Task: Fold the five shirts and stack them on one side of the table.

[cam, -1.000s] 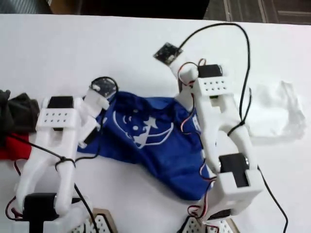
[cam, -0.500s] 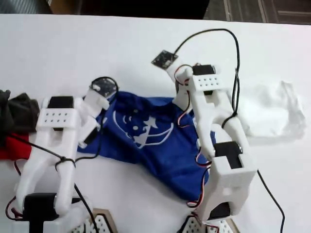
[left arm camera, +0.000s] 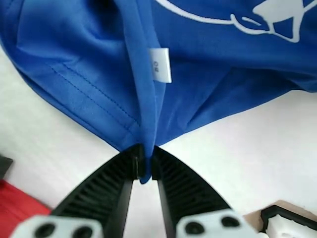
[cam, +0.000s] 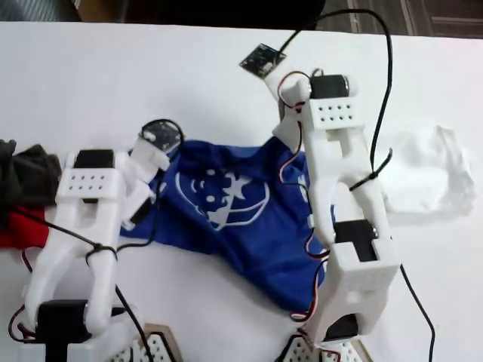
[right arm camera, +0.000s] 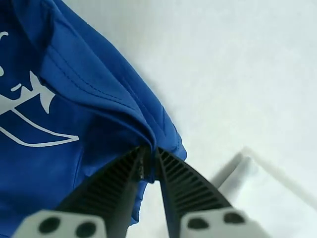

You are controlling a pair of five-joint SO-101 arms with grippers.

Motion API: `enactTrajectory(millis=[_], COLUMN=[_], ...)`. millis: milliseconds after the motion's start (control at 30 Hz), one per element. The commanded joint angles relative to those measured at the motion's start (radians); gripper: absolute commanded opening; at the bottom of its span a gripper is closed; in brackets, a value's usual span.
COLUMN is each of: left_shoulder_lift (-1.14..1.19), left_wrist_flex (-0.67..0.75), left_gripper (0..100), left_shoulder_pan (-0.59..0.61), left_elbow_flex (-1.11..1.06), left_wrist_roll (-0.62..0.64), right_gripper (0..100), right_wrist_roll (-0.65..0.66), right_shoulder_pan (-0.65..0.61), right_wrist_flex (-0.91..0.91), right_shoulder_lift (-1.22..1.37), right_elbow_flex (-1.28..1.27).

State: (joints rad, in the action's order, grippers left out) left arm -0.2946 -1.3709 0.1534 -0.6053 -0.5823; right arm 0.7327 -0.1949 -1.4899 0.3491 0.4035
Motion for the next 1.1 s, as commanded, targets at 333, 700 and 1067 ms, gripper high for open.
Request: enactTrajectory(millis=[333, 700, 1067], left_shoulder_lift=[-0.049, -0.084, -0.427], left_wrist_flex=[-0.199, -0.414, -0.413], left_gripper=[3, 3, 3], left_shoulder_pan=[-0.011, 0.044, 0.084], left_elbow_flex=[0.452, 0.947, 0.952], left_wrist_roll=[0.0, -0.005, -0.006], right_gripper=[2.1, 2.0, 2.0], right_wrist_roll=[-0.003, 0.014, 0.052], right_shoulder_pan=[-0.004, -0.002, -0.002], right_wrist_flex=[-0.077, -0.031, -0.001], right_shoulder_lift=[-0.361, -0.705, -1.001], right_elbow_flex=[0.264, 0.267, 0.267])
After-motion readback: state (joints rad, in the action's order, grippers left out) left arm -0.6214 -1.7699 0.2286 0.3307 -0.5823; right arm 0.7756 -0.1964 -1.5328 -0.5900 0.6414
